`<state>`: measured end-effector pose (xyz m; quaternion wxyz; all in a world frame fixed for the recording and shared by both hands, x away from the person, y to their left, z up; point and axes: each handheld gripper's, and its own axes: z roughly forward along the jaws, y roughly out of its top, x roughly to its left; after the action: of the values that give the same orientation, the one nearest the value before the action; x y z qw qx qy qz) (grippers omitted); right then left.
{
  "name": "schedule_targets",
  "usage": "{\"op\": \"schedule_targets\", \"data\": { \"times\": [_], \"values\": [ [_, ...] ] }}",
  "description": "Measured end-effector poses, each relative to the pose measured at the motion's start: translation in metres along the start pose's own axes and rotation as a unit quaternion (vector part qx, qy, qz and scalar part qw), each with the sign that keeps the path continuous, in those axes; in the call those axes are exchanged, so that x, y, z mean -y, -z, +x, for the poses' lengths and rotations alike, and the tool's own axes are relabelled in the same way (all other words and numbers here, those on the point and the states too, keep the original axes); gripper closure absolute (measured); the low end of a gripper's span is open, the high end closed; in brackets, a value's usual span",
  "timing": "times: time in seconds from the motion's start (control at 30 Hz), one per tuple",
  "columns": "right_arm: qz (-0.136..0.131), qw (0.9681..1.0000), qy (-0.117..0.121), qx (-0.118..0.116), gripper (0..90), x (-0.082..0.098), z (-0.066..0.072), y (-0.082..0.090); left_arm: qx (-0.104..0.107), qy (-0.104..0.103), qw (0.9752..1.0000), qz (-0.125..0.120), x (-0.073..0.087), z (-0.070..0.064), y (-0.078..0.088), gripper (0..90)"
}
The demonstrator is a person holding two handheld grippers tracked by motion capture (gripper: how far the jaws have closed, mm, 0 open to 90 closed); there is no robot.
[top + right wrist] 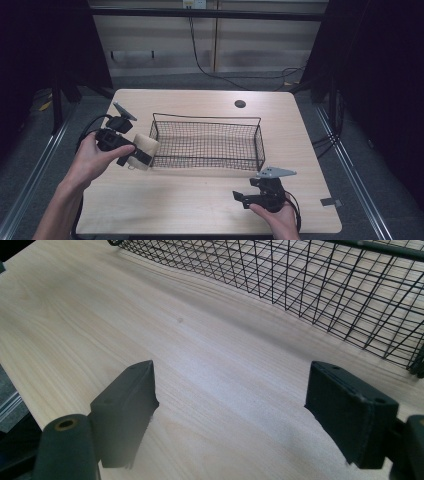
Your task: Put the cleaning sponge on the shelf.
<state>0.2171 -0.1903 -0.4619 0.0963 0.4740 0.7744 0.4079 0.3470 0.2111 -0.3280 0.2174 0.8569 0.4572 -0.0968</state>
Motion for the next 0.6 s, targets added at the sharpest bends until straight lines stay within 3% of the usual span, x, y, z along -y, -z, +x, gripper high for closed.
{"op": "schedule_targets", "data": {
  "times": [0.23,0.3,0.6],
  "values": [
    [0.001,1.0,0.0,-0.002,19.9,0.0,0.0,0.0,-0.012,0.005,0.9999,0.004,-0.014,-0.003,-0.002,28.6],
    [0.0,1.0,0.001,-0.001,19.9,0.0,0.0,0.0,-0.01,0.015,0.9998,-0.001,-0.017,-0.004,-0.003,28.7],
    [0.002,1.0,0.0,-0.001,20.0,0.0,0.0,0.0,-0.01,0.02,0.9997,-0.005,-0.032,-0.01,-0.004,28.6]
  ]
}}
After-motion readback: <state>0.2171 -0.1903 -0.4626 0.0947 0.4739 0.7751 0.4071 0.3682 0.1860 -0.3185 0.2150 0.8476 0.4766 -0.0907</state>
